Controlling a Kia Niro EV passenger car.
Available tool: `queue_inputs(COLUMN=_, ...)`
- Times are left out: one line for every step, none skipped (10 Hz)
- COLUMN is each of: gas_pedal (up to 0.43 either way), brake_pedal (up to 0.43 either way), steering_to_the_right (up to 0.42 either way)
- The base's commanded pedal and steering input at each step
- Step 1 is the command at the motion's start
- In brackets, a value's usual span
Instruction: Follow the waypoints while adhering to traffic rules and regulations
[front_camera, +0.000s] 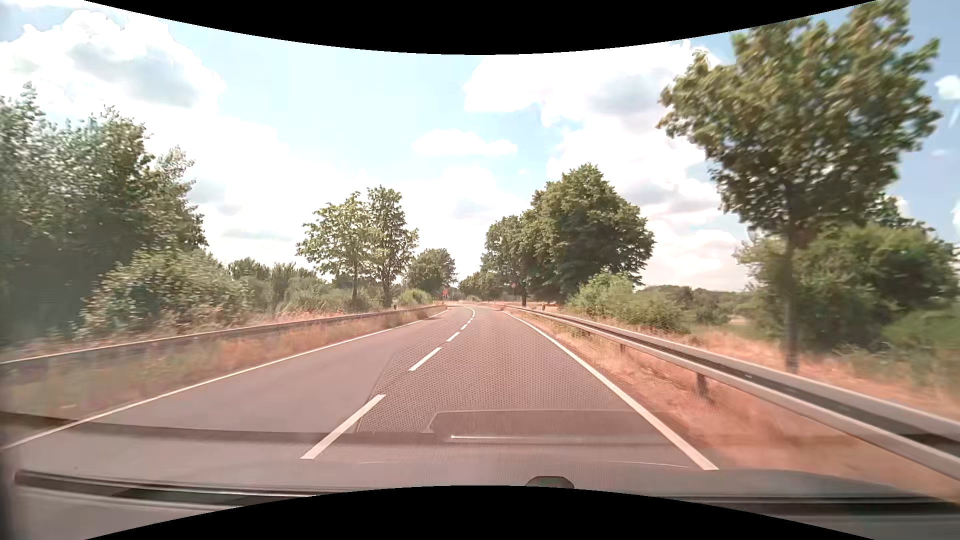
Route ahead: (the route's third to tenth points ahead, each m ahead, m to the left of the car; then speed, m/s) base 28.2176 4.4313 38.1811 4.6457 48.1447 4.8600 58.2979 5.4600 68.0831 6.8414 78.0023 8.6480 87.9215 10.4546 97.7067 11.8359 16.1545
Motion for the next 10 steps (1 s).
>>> queue_inputs(gas_pedal=0.079, brake_pedal=0.0, steering_to_the_right=-0.013)
queue_inputs(gas_pedal=0.079, brake_pedal=0.0, steering_to_the_right=-0.013)
queue_inputs(gas_pedal=0.079, brake_pedal=0.0, steering_to_the_right=-0.013)
queue_inputs(gas_pedal=0.079, brake_pedal=0.0, steering_to_the_right=-0.012)
queue_inputs(gas_pedal=0.079, brake_pedal=0.0, steering_to_the_right=-0.012)
queue_inputs(gas_pedal=0.079, brake_pedal=0.0, steering_to_the_right=-0.012)
queue_inputs(gas_pedal=0.079, brake_pedal=0.0, steering_to_the_right=-0.012)
queue_inputs(gas_pedal=0.079, brake_pedal=0.0, steering_to_the_right=-0.012)
queue_inputs(gas_pedal=0.079, brake_pedal=0.0, steering_to_the_right=-0.012)
queue_inputs(gas_pedal=0.079, brake_pedal=0.0, steering_to_the_right=-0.012)
